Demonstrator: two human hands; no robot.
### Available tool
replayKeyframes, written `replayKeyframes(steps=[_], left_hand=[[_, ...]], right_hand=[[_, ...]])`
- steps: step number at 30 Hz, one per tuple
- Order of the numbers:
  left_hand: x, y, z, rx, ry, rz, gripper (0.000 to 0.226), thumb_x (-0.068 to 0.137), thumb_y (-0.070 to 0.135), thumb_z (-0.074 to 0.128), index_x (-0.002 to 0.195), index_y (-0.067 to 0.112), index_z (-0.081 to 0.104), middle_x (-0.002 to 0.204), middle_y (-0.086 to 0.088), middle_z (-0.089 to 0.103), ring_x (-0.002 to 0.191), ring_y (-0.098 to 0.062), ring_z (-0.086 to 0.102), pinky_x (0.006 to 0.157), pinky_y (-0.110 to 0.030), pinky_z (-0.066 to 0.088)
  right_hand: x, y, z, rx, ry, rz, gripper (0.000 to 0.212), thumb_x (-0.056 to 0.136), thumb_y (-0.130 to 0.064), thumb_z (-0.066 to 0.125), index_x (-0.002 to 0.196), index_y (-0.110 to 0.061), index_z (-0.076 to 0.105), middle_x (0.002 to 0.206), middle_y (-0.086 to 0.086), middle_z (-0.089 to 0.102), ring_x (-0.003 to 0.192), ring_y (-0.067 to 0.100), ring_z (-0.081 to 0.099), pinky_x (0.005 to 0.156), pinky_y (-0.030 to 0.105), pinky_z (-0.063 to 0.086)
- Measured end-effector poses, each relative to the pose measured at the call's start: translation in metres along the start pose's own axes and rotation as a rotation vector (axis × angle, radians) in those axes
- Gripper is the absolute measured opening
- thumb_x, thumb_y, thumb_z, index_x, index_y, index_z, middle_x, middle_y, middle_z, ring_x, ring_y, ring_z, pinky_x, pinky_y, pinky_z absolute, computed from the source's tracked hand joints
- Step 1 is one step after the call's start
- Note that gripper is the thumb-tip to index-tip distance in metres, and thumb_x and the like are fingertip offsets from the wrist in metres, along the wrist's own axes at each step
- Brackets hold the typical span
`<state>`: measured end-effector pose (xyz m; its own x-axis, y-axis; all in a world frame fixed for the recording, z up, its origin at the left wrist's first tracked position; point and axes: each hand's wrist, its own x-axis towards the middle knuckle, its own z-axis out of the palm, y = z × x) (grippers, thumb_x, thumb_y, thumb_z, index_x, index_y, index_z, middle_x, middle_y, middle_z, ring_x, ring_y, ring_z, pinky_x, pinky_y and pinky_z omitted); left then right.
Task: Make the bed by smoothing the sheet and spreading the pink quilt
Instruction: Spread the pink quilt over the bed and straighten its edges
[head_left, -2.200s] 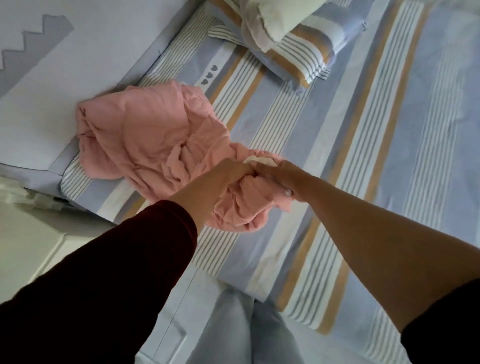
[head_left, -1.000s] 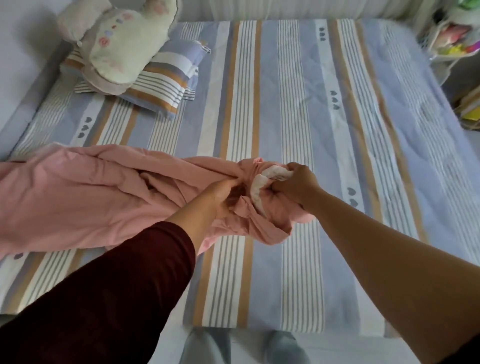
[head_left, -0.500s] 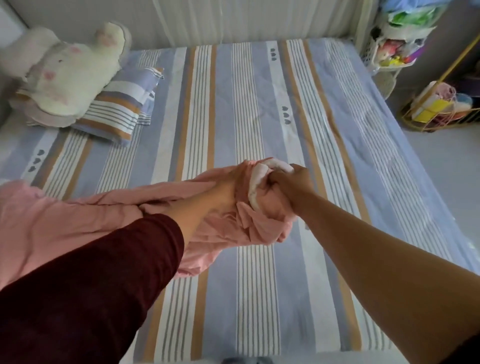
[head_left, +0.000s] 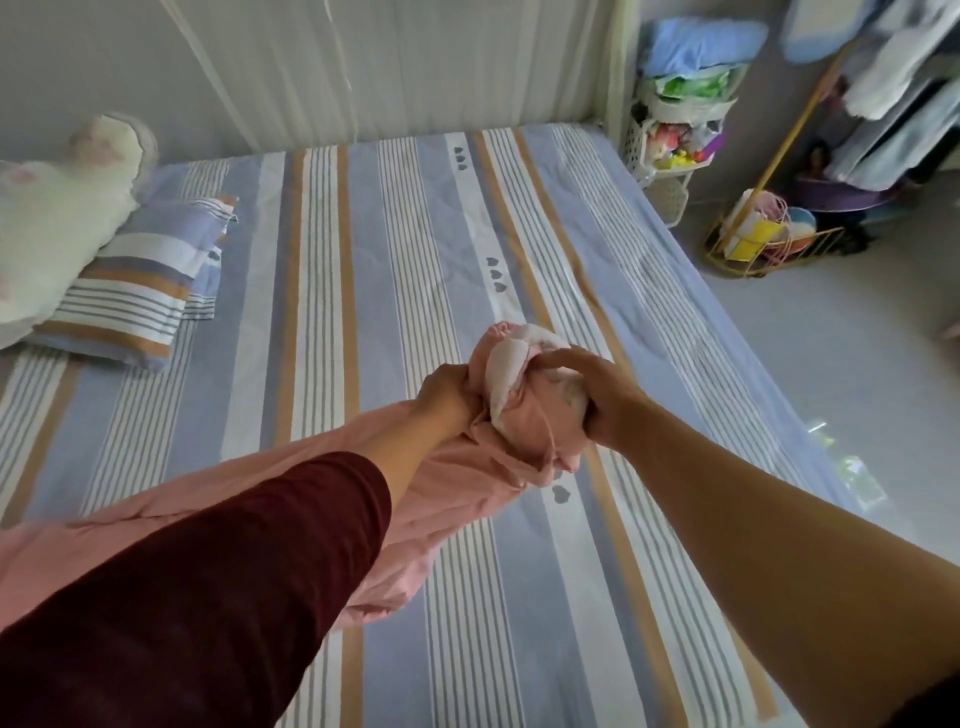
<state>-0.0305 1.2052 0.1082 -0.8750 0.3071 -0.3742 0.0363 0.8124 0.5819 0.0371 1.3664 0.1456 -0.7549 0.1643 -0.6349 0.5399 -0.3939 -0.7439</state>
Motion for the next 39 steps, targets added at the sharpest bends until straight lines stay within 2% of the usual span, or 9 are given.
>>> replayKeyframes(steps=[2,6,11,13,16,21,26,29,39], left_hand=[[0.005,0.008,-0.003,-0.108,0.027,-0.055,0.027,0.093,0.017,0.043,0.068,0.014,0.051,0.076,-0.001,0.058,0.081,-0.021,0.055,0.070,-0.027,0.037],[0.019,0.031,-0.021,-0.395,0.015,-0.075,0.024,0.093,0.019,0.045,0.090,0.006,0.065,0.088,-0.010,0.067,0.082,-0.024,0.062,0.074,-0.033,0.050],[0.036,0.062,-0.047,-0.724,-0.142,-0.016,0.024,0.095,0.021,0.053,0.078,0.009,0.065,0.062,-0.005,0.067,0.056,-0.016,0.062,0.055,-0.025,0.049],[0.038,0.076,-0.052,-0.763,-0.171,-0.003,0.026,0.093,0.009,0.053,0.068,0.012,0.060,0.047,0.002,0.059,0.044,-0.010,0.054,0.044,-0.018,0.043],[0.046,0.087,-0.056,-0.789,-0.181,-0.017,0.022,0.086,0.002,0.056,0.067,0.012,0.060,0.053,-0.001,0.057,0.054,-0.013,0.053,0.051,-0.020,0.046],[0.076,0.099,-0.051,-0.628,-0.036,-0.145,0.014,0.079,0.000,0.060,0.072,0.013,0.061,0.053,0.000,0.061,0.047,-0.011,0.056,0.052,-0.023,0.047],[0.112,0.120,0.012,-0.478,0.092,-0.218,0.013,0.094,0.015,0.048,0.093,0.010,0.060,0.082,-0.013,0.070,0.069,-0.026,0.068,0.074,-0.036,0.059],[0.129,0.153,0.056,-0.483,0.104,-0.247,0.016,0.095,0.018,0.045,0.092,0.013,0.060,0.081,-0.015,0.072,0.074,-0.029,0.070,0.075,-0.039,0.059],[0.162,0.280,0.174,-0.054,-0.066,0.086,0.030,0.086,0.010,0.064,0.112,-0.003,0.058,0.114,-0.019,0.062,0.105,-0.034,0.059,0.086,-0.033,0.048]], right_hand=[[0.009,0.002,-0.018,0.253,0.054,0.023,0.019,0.083,-0.020,0.064,0.095,-0.005,0.064,0.097,0.014,0.067,0.079,0.017,0.068,0.074,0.026,0.052],[0.027,0.031,-0.049,0.082,0.350,0.130,0.023,0.098,-0.003,0.037,0.094,-0.007,0.059,0.097,0.015,0.062,0.071,0.018,0.063,0.058,0.027,0.047],[0.051,0.059,-0.041,-0.248,0.182,0.226,0.051,0.089,0.000,0.058,0.132,-0.026,0.049,0.119,0.000,0.060,0.086,0.017,0.060,0.060,0.026,0.048],[0.060,0.055,-0.032,-0.404,0.079,0.125,0.046,0.087,-0.002,0.059,0.124,-0.028,0.050,0.114,-0.003,0.058,0.084,0.012,0.055,0.064,0.025,0.048],[0.072,0.048,-0.022,-0.613,-0.005,0.001,0.013,0.092,-0.014,0.046,0.096,-0.022,0.056,0.086,-0.002,0.058,0.070,0.008,0.047,0.061,0.022,0.046],[0.089,0.038,-0.068,-0.529,0.184,-0.089,0.014,0.093,-0.019,0.052,0.095,-0.014,0.064,0.086,0.004,0.064,0.075,0.016,0.057,0.060,0.025,0.043],[0.104,0.026,-0.135,-0.470,0.435,-0.122,0.019,0.093,-0.018,0.046,0.098,-0.005,0.060,0.088,0.011,0.062,0.087,0.031,0.059,0.074,0.037,0.046],[0.112,0.021,-0.173,-0.396,0.569,-0.150,0.017,0.097,-0.016,0.043,0.099,-0.005,0.056,0.085,0.007,0.057,0.082,0.027,0.056,0.064,0.029,0.033],[0.077,-0.011,-0.362,-0.346,1.104,-0.158,0.022,0.096,-0.024,0.042,0.091,-0.007,0.055,0.083,0.013,0.057,0.081,0.033,0.052,0.072,0.035,0.037]])
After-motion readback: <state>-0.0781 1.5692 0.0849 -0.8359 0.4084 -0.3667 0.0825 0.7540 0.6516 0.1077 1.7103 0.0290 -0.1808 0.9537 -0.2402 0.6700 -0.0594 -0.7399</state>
